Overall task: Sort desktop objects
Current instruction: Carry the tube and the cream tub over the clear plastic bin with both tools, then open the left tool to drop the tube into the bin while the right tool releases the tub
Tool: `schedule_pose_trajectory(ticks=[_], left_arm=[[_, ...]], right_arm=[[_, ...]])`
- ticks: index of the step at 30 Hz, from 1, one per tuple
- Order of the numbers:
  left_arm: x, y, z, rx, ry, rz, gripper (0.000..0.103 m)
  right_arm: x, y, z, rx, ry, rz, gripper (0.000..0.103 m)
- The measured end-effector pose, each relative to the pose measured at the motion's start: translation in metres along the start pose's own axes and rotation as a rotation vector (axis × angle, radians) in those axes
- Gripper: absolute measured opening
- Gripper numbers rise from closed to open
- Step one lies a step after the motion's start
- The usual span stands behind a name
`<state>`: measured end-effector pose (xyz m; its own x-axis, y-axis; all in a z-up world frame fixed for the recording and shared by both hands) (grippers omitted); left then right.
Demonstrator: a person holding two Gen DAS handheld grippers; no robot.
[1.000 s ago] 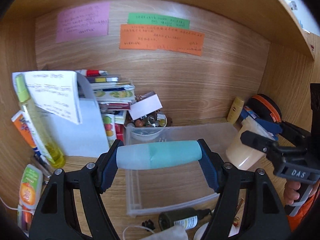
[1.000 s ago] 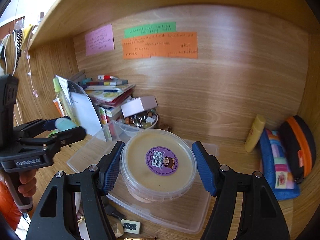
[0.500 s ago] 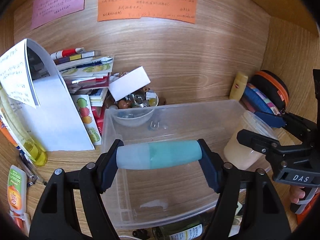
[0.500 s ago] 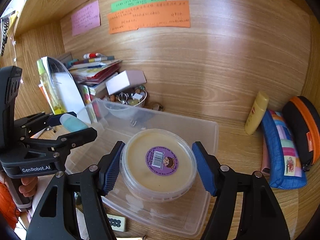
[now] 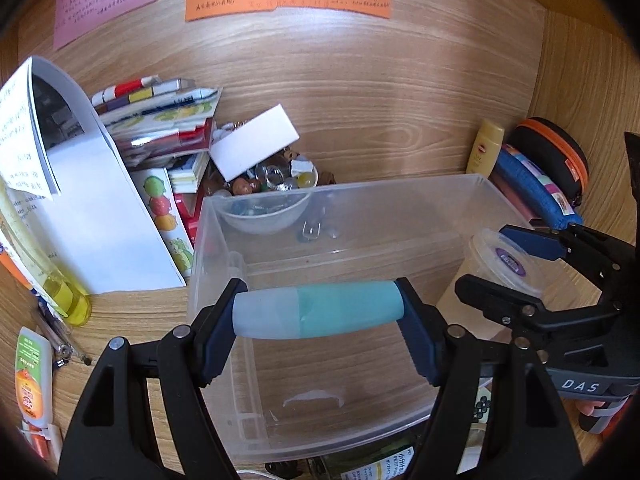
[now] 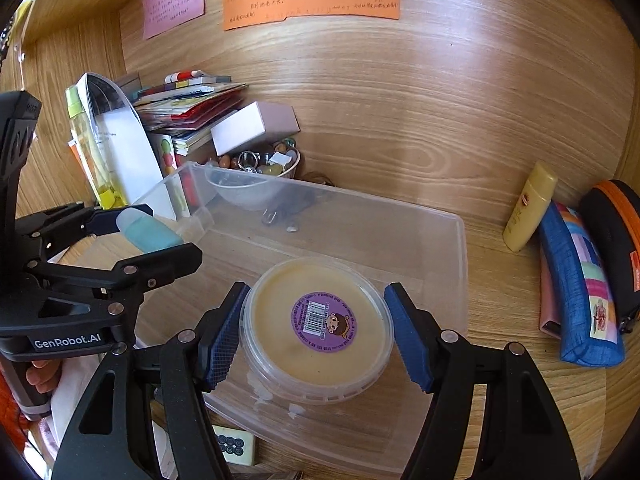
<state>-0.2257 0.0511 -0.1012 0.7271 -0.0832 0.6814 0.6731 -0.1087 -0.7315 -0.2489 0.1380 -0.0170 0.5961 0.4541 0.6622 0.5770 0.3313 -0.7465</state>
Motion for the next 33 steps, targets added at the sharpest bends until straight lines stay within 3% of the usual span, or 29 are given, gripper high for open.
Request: schedule_pose_trajectory(ticks=[9,15,25,30,33], left_arm=[[-0.005,0.004,-0.003,-0.01,-0.021,-0.018,0.073],[-0.006,0.006,-0.003,-0.019,-0.017,-0.021,0.079],[-0.006,0.007,-0.002,-0.026,-0.016,-0.02,0.082],[-0.002,0.004,-0.004,-0.021,-0.032,0.008,0.088],[0.001,0.001,-0.006,-0.01,-0.021,0.028,0.09]], right_arm=[[-0.008,0.003,0.001,-0.007,-0.005,-0.029,0.066],[-0.008,0.004,-0.001,0.007,-0.002,-0.031,0.066],[0.004,-0.003,-0.008,0.037,-0.005,0.024,0.067],[0.009,-0.008,-0.003,0.021,0.007,0.052,0.078],[0.014,-0.012,0.002,0.009,0.013,0.067,0.078]])
Point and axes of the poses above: each gripper's, at about its wrist camera, not at the fingertips, and x roughly against the way its jaws point, z to its right, y to its underside, the point moved 10 cm from there along -x, roughly the way its jaws point, and after that the axes turned 4 degrees about -y, right-handed, at the moved point
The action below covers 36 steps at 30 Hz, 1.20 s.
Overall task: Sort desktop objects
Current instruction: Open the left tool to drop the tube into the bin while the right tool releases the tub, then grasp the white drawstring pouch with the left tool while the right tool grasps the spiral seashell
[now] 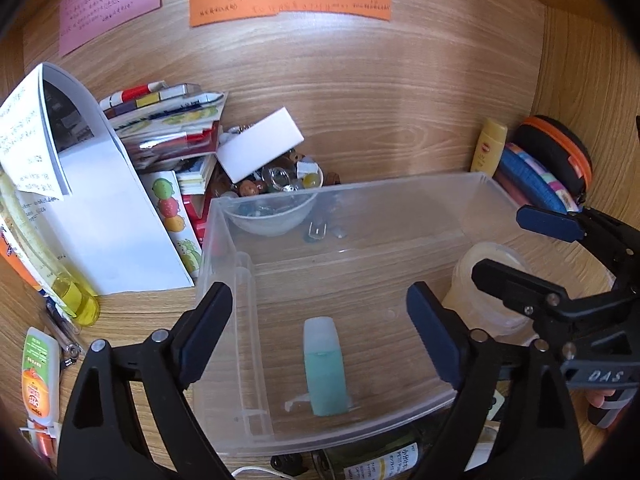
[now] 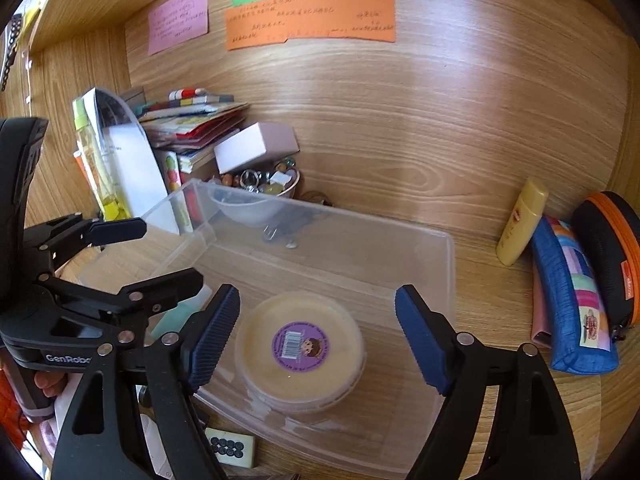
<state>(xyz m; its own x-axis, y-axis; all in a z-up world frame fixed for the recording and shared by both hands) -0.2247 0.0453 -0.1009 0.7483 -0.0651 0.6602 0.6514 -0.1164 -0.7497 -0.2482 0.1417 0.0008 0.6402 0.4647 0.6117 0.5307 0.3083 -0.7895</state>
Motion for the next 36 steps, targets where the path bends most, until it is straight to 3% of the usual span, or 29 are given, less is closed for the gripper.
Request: schedule_pose_trajectory(ticks=[6,10,15,24,28,36], left_arm=[[0.013,-0.006,0.002,0.009,0.038,0.029,0.09],[0.027,-0.013,0.002,0.008,0.037,0.072,0.092],[0.047,-0.02,0.0,0.022,0.05,0.102,0.093],[0.089,-0.028,-0.029,0.023,-0.034,0.164,0.096],[0.095,-0.008,-0.041,0.034,-0.053,0.122,0.097],[0.082,0.065,-0.047,-0.012,-0.089,-0.058,0.097]], right_arm=[[0.018,-0.012,0.008,-0.012,0.02,0.057,0.079],[0.041,-0.021,0.015,-0.031,0.044,0.11,0.086],[0.068,-0.015,0.019,-0.026,0.06,0.136,0.088],[0.099,0.021,0.032,-0.017,0.116,0.12,0.09],[0.116,0.034,0.034,-0.026,0.116,0.124,0.09],[0.136,0.065,0.023,0.038,0.14,0.118,0.09]])
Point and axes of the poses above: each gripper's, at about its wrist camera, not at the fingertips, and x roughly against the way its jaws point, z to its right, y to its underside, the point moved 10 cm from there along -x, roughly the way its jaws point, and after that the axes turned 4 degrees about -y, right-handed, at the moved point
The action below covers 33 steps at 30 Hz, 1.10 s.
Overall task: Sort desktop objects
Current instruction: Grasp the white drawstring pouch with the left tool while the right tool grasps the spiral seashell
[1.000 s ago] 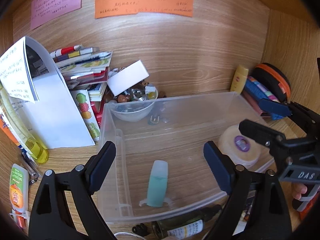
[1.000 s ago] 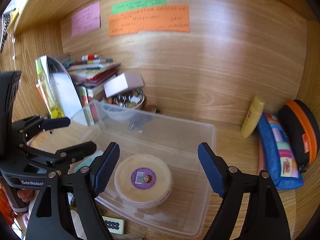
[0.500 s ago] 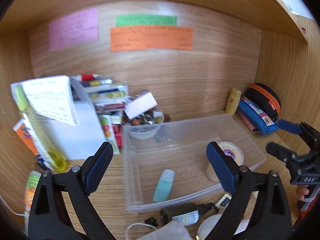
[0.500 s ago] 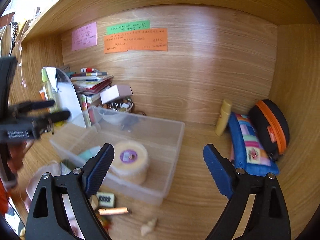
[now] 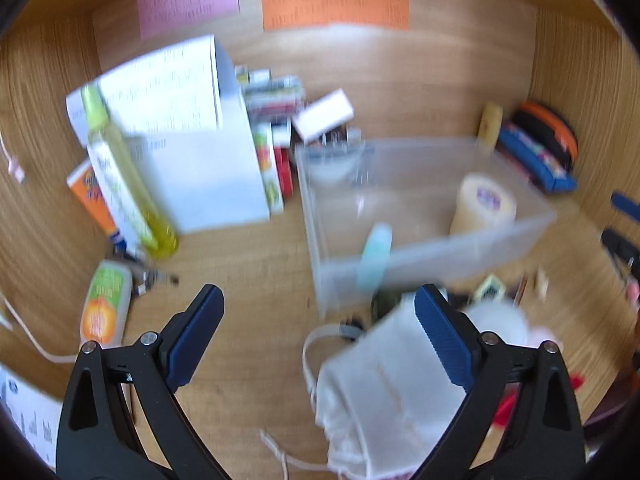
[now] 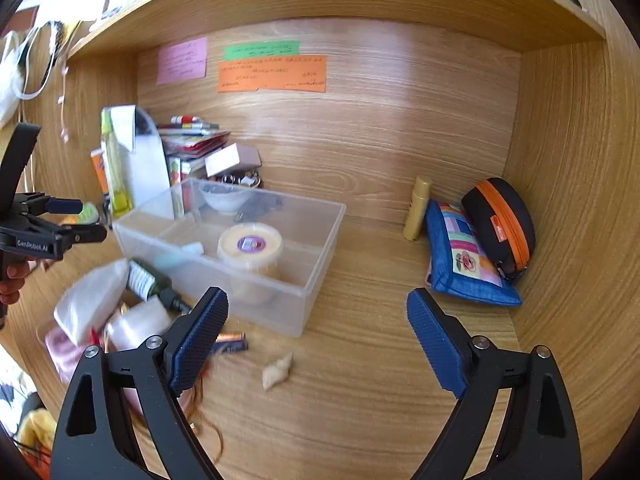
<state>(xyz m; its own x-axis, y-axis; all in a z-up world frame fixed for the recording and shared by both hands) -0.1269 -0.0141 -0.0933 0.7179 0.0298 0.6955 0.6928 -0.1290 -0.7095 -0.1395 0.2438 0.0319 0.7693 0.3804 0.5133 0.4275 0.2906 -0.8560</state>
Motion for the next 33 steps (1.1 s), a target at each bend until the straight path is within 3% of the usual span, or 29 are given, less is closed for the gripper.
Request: schedule_pose_trajectory(ticks=[5,15,23,33], left_arm=[[0.007,0.03,0.004,-0.005,0.015,-0.035,0.097],[0.002,0.048,0.027,0.059,0.151,-0.126,0.097],[-0.015,0.056,0.03,0.147,0.243,-0.218,0.097],[-0.024,0.062,0.037,0.138,0.249,-0.234,0.097]], right_arm=[[-0.004,0.016,-0.007,0.019,-0.017,-0.031,0.09],[-0.04,0.052,-0.008,-0.037,-0.073,-0.164,0.09],[-0.05,0.065,-0.017,-0.013,-0.124,-0.23,0.089],[-0.072,0.077,-0.029,0.027,-0.162,-0.333,0.065]])
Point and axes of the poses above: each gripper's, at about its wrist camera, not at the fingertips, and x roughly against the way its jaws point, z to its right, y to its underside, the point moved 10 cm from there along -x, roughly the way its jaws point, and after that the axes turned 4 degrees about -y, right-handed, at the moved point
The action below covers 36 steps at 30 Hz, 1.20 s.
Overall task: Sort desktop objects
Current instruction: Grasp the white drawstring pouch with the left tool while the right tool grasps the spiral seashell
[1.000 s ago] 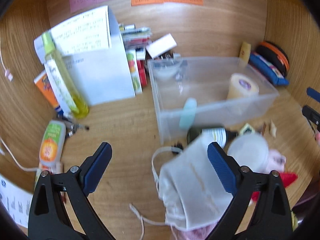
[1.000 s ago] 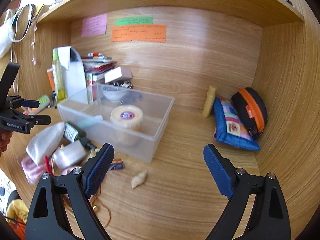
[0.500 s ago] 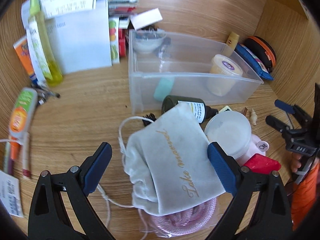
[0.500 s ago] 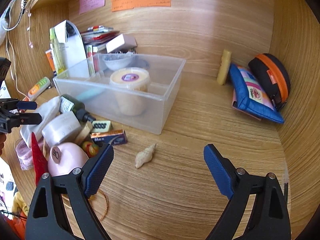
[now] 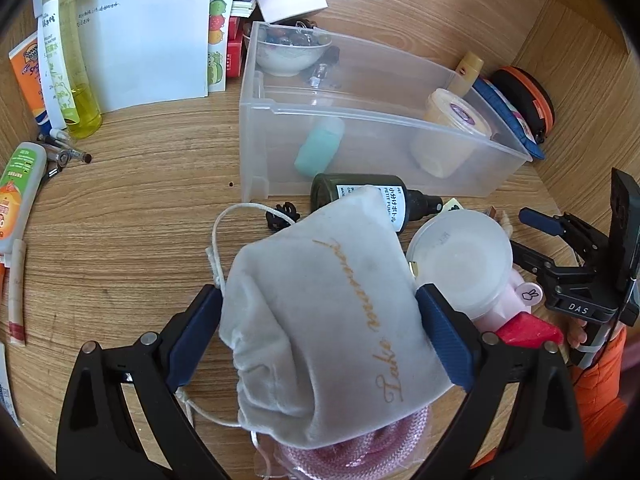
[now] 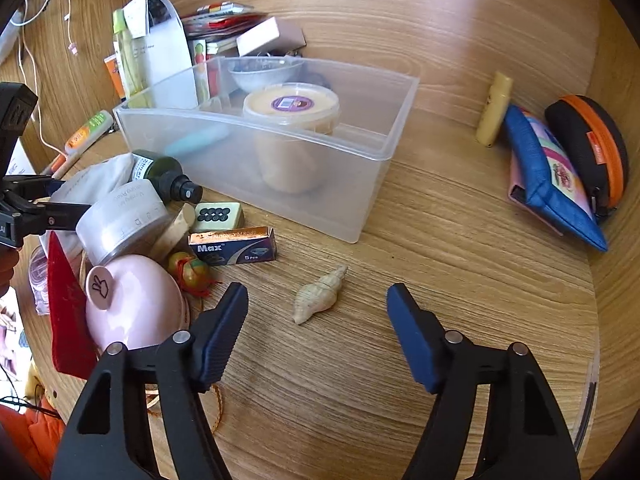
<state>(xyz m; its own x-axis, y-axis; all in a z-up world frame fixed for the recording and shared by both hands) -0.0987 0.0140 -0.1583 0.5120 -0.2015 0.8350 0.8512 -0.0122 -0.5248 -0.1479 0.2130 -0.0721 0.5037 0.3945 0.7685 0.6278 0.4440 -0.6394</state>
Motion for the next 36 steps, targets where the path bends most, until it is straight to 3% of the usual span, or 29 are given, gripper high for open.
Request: schedule_pose_trajectory(ticks=[6,11,15,25,36], left_arm=[[0.0,0.001,0.002,-0.041,-0.026,0.044,0.095],[0.005,0.0,0.006,-0.085,-0.026,0.074,0.081],[0.011,0.0,0.006,-0.144,-0.037,0.13,0.069],[0.031,-0.002,0.004,-0.169,-0.074,0.191,0.048],[0.06,-0.014,-0.005,-0.105,-0.085,0.267,0.046]], right_arm=[[-0.009,0.001,0.0,0.007,0.0,-0.034,0.046],[-0.009,0.002,-0.003,0.02,-0.006,-0.036,0.036],[-0.009,0.002,-0.006,0.026,-0.021,-0.033,0.021],[0.0,-0.005,-0.004,0.013,-0.019,0.006,0.019],[0.035,-0.026,-0.004,-0.002,-0.011,0.103,0.019]])
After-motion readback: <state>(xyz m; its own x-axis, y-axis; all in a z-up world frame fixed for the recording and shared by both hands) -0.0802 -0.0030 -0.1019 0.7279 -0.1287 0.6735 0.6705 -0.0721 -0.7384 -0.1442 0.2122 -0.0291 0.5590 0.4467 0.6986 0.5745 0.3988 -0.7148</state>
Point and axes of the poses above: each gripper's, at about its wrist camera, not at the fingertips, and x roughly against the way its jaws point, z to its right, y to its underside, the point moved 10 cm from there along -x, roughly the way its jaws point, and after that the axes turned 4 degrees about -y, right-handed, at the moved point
